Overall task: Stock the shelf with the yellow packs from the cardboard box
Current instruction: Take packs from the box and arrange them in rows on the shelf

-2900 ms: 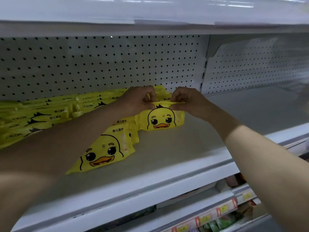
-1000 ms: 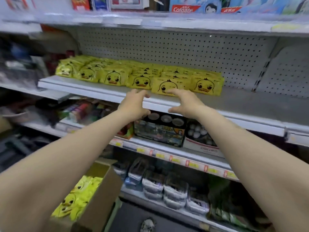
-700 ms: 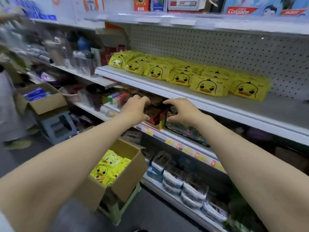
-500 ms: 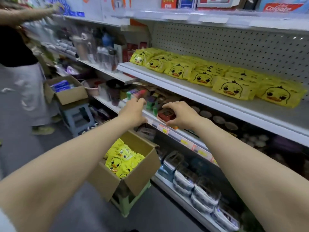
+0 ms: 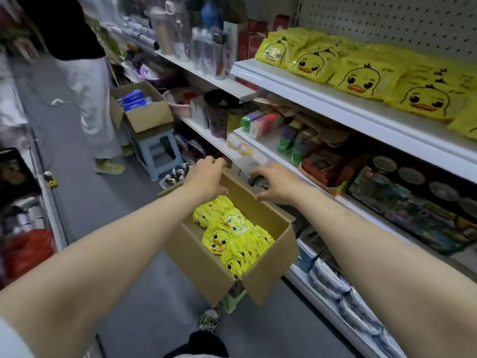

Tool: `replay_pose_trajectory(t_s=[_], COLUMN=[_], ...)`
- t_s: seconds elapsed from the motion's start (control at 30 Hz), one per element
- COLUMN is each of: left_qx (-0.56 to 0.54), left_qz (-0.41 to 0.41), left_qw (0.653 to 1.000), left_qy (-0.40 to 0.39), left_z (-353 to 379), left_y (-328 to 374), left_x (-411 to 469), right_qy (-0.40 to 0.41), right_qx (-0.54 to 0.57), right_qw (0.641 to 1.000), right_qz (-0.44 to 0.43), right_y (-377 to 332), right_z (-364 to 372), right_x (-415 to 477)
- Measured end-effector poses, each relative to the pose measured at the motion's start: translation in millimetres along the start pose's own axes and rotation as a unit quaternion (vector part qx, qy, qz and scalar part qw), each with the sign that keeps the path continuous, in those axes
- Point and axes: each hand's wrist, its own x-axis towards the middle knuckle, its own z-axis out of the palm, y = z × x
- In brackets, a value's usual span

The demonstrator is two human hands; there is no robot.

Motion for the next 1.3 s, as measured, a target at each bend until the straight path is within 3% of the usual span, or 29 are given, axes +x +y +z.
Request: replay_pose_trajectory(t_s=[0.13, 0.3, 0.57, 0.73, 0.9, 1.3], left_qx=[0.001, -0.006, -0.025, -0.056, -0.077, 0.017], left_qz=[0.009, 0.009, 0.031, 0.032, 0.031, 0.135], left_qw=[0.998, 0.982, 0.937, 0.933, 0.932, 0.949], left_qy=[-0.055, -0.191, -0.346, -0.355, -0.352, -0.284], left_z=[35.2, 97.1, 212.0, 286.9, 340.2, 396.0], left_y=[-47.4, -96.5, -139.4, -148.2, -146.0, -155.8], left_x=[49.0, 96.9, 145.9, 160.1, 173.2, 183.0], right_qy=[-0.052, -0.143, -0.286, -0.323, -0.342, -0.365], right_qx=[0.007, 0.059, 0.147, 0.209, 0.223, 0.148], right_qw=[0.998, 0.980, 0.901, 0.848, 0.821, 0.829], right_qz=[0.047, 0.127, 0.291, 0.364, 0.400, 0.397], right_y=[2.4, 14.4, 46.6, 60.1, 66.1, 67.3], right_z=[42.3, 109.3, 229.8, 296.4, 339.1, 372.6], right_x=[54.2, 95.4, 108.7, 104.1, 101.6, 110.9])
